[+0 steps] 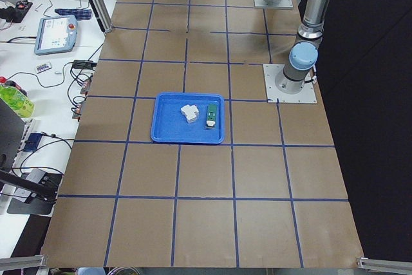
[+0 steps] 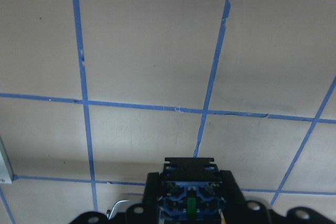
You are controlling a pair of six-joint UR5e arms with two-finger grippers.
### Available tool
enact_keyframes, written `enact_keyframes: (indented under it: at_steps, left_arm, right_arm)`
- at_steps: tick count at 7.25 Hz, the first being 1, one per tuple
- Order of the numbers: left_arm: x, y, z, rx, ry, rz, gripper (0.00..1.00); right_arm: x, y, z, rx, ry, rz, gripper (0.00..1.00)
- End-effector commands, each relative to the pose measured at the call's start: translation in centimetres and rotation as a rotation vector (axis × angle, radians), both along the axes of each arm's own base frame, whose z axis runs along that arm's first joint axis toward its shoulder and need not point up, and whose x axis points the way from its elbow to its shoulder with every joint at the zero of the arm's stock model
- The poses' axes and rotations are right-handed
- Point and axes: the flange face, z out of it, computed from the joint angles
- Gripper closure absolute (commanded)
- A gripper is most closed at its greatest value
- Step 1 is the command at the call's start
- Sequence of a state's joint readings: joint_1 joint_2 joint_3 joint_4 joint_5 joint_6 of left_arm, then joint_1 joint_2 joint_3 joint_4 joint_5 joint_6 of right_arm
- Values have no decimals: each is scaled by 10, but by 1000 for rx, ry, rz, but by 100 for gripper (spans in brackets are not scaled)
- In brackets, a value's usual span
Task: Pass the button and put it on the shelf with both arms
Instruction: 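Close the right gripper on the red button held by the left gripper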
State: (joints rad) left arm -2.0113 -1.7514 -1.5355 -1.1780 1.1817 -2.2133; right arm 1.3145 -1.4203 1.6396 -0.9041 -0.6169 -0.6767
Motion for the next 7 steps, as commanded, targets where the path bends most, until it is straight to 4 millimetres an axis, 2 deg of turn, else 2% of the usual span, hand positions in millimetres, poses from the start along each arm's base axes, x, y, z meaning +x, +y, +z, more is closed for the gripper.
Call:
enact_keyframes:
  at_steps: [1, 4, 5, 6, 7]
  left_arm:
    - [3, 0, 6, 0, 17, 11, 45]
    - [9, 0, 13, -15, 17, 18, 45]
    - [29, -16, 14, -37, 12, 22, 46]
    - [70, -44, 14, -120, -36, -52, 47]
    - [115, -69, 10, -205, -124, -166, 46]
  right_arm:
    - [0, -2, -1, 1, 0, 0, 83]
    - [-3, -4, -1, -2, 1, -5, 83]
    - [-9, -11, 12, -47, 30, 6, 83]
    - [-18, -19, 25, -124, 139, 71, 83]
    - [-36, -32, 26, -224, 313, 134, 83]
